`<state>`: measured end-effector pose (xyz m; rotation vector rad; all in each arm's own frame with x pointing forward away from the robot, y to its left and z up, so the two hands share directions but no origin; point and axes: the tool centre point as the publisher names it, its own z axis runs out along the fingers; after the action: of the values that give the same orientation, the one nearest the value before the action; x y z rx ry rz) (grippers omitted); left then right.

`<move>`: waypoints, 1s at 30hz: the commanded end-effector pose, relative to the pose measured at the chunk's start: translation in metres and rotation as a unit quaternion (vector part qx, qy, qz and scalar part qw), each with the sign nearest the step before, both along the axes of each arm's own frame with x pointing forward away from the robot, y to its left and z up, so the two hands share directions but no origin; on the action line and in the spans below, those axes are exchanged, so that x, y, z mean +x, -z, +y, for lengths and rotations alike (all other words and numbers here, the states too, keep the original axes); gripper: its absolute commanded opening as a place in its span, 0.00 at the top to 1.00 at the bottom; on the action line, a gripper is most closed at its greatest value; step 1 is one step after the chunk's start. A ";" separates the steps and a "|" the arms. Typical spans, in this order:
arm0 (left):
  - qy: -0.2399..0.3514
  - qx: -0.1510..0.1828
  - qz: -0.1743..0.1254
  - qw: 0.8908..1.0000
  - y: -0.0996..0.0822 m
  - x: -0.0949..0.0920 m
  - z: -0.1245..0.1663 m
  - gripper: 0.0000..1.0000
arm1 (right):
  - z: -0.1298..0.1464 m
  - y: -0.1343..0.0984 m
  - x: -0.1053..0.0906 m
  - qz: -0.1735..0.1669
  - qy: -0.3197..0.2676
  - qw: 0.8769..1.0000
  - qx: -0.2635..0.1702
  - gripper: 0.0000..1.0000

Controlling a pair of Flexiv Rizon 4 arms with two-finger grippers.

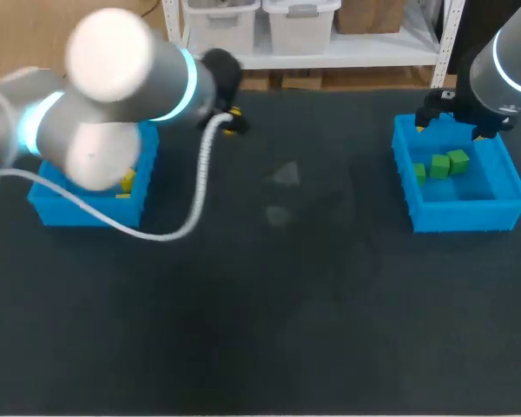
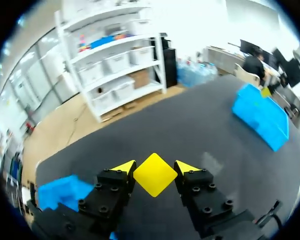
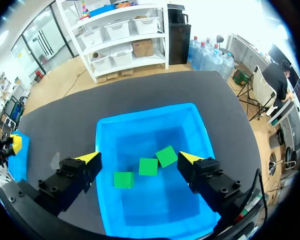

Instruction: Put the green cubes in the right bin and the yellow cubes in the left bin.

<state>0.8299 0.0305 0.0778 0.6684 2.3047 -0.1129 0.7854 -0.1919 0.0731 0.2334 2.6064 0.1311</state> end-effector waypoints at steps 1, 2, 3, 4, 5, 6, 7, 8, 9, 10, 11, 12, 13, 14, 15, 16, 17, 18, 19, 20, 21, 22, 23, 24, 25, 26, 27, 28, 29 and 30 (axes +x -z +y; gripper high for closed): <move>-0.062 -0.021 -0.047 0.997 -0.060 -0.057 0.086 1.00 | 0.000 0.000 -0.003 -0.004 0.001 1.000 -0.001 0.00; -0.074 -0.022 -0.049 0.996 -0.063 -0.059 0.096 1.00 | 0.000 0.000 -0.003 -0.004 0.001 1.000 -0.001 0.00; -0.090 -0.025 -0.053 0.994 -0.066 -0.061 0.109 1.00 | 0.000 0.000 -0.003 -0.004 0.001 1.000 -0.001 0.00; -0.110 -0.030 -0.057 0.992 -0.071 -0.067 0.126 1.00 | 0.000 0.000 -0.003 -0.004 0.001 1.000 -0.001 0.00; -0.120 -0.030 -0.060 0.990 -0.074 -0.070 0.136 1.00 | 0.000 0.000 -0.003 -0.004 0.001 1.000 -0.001 0.00; -0.129 -0.031 -0.063 0.989 -0.075 -0.072 0.144 1.00 | 0.000 0.000 -0.003 -0.004 0.001 1.000 -0.001 0.00; -0.142 -0.035 -0.064 0.987 -0.078 -0.076 0.157 1.00 | 0.000 0.000 -0.003 -0.004 0.001 1.000 -0.001 0.00; -0.151 -0.035 -0.065 0.986 -0.078 -0.078 0.166 1.00 | 0.000 0.000 -0.003 -0.004 0.001 1.000 -0.001 0.00; -0.160 -0.037 -0.065 0.984 -0.078 -0.080 0.174 1.00 | 0.000 0.000 -0.003 -0.004 0.001 1.000 -0.001 0.00; -0.167 -0.037 -0.064 0.983 -0.077 -0.082 0.182 1.00 | 0.000 0.000 -0.003 -0.004 0.001 1.000 -0.001 0.00; -0.174 -0.031 -0.061 0.982 -0.075 -0.085 0.188 1.00 | 0.000 0.000 -0.003 -0.004 0.001 1.000 -0.001 0.00; -0.179 -0.030 -0.059 0.982 -0.073 -0.087 0.193 1.00 | 0.000 0.000 -0.003 -0.004 0.001 1.000 -0.001 0.00; -0.184 -0.030 -0.056 0.981 -0.070 -0.089 0.198 1.00 | 0.000 0.000 -0.003 -0.004 0.001 1.000 -0.001 0.00; -0.188 -0.027 -0.051 0.981 -0.065 -0.091 0.201 1.00 | 0.000 0.000 -0.003 -0.004 0.001 1.000 -0.001 0.00; -0.189 -0.024 -0.049 0.980 -0.061 -0.093 0.204 1.00 | 0.000 0.000 -0.003 -0.004 0.001 1.000 -0.001 0.00; -0.192 -0.023 -0.047 0.980 -0.058 -0.094 0.205 1.00 | 0.000 0.000 -0.003 -0.004 0.001 1.000 -0.001 0.00; -0.193 -0.025 -0.042 0.980 -0.055 -0.095 0.206 1.00 | 0.000 0.000 -0.003 -0.004 0.001 1.000 -0.001 0.00; -0.192 -0.026 -0.039 0.980 -0.053 -0.096 0.206 1.00 | 0.000 0.000 -0.003 -0.004 0.001 1.000 -0.001 0.00; -0.190 -0.023 -0.036 0.981 -0.051 -0.096 0.205 1.00 | 0.000 0.000 -0.003 -0.004 0.001 1.000 -0.001 0.00; -0.189 -0.022 -0.035 0.981 -0.050 -0.096 0.204 1.00 | 0.000 0.000 -0.003 -0.004 0.001 1.000 -0.001 0.00; -0.188 -0.023 -0.032 0.981 -0.049 -0.096 0.204 1.00 | 0.000 0.000 -0.003 -0.004 0.001 1.000 -0.001 0.00; -0.186 -0.023 -0.026 0.982 -0.048 -0.096 0.203 1.00 | 0.000 0.000 -0.003 -0.004 0.001 1.000 -0.001 0.00; -0.185 -0.022 -0.022 0.982 -0.048 -0.095 0.202 0.78 | 0.000 0.000 -0.003 -0.004 0.001 1.000 -0.001 0.00; -0.182 -0.029 -0.022 0.983 -0.048 -0.093 0.201 0.00 | 0.000 0.000 -0.003 -0.004 0.001 1.000 -0.001 0.00; -0.184 -0.033 -0.021 0.982 -0.049 -0.092 0.200 0.00 | 0.000 0.000 -0.003 -0.004 0.001 1.000 -0.001 0.00; -0.186 -0.038 -0.021 0.982 -0.051 -0.091 0.199 0.00 | 0.000 0.000 -0.003 -0.004 0.001 1.000 -0.001 0.00; -0.188 -0.043 -0.022 0.981 -0.052 -0.090 0.199 0.00 | 0.000 0.000 -0.003 -0.004 0.001 1.000 -0.001 0.00; -0.188 -0.045 -0.022 0.981 -0.053 -0.090 0.199 0.00 | 0.000 0.000 -0.003 -0.004 0.001 1.000 -0.001 0.00; -0.190 -0.053 -0.023 0.980 -0.054 -0.089 0.198 0.00 | 0.000 0.000 -0.003 -0.004 0.001 1.000 -0.001 0.00; -0.194 -0.060 -0.022 0.979 -0.055 -0.088 0.198 0.00 | 0.000 0.000 -0.003 -0.004 0.001 1.000 -0.001 0.00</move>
<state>0.7378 0.2258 0.1347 0.1559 2.3197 -0.0319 0.7853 -0.1918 0.0732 0.2332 2.6064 0.1312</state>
